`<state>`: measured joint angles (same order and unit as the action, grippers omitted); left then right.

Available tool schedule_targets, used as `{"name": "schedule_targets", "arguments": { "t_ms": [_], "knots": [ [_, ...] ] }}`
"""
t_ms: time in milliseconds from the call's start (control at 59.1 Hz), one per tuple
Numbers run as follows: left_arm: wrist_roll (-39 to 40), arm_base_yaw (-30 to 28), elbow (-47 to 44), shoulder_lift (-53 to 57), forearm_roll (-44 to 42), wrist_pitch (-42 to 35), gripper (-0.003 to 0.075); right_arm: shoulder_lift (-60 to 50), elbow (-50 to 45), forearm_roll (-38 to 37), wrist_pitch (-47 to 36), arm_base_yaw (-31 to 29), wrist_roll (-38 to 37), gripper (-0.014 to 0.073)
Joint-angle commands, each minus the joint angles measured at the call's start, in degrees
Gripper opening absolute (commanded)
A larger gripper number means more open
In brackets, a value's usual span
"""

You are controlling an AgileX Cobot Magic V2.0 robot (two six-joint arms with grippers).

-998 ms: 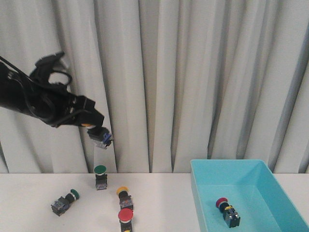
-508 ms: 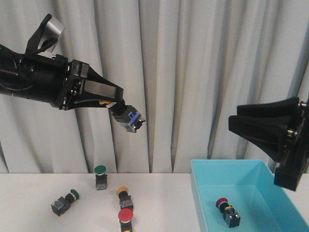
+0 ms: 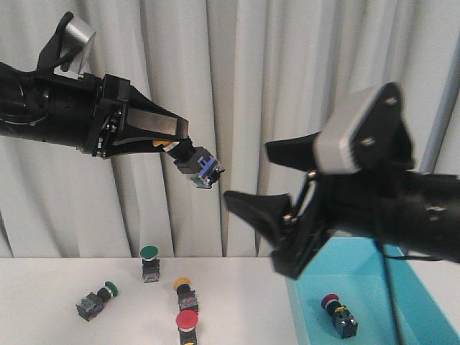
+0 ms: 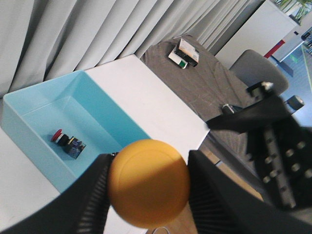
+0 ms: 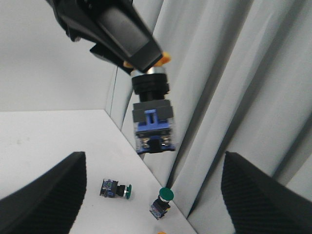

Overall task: Pick red and yellow buttons and place in box
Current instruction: 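Close the right gripper on the yellow button's base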

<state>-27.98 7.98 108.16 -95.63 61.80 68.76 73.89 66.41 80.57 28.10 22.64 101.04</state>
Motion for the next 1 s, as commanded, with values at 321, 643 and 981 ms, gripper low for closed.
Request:
{"name": "schedule_targets", "arguments": {
  "t_ms": [321, 643, 981],
  "knots": [
    [-0.4, 0.2, 1.6, 2.6, 5.0, 0.0, 0.0073, 6.4, 9.2, 1.3, -9.4, 6.8, 3.4, 0.0566],
    [-0.4, 0.2, 1.6, 2.6, 5.0, 0.1, 0.0073, 8.9, 10.0, 1.5, -8.8, 6.8, 3.5, 0.0558],
    [-0.4, 0.2, 1.6, 2.6, 5.1, 0.1, 0.0073, 8.9, 10.5, 1.4, -7.3, 6.8, 4.0, 0.0381]
  ]
}}
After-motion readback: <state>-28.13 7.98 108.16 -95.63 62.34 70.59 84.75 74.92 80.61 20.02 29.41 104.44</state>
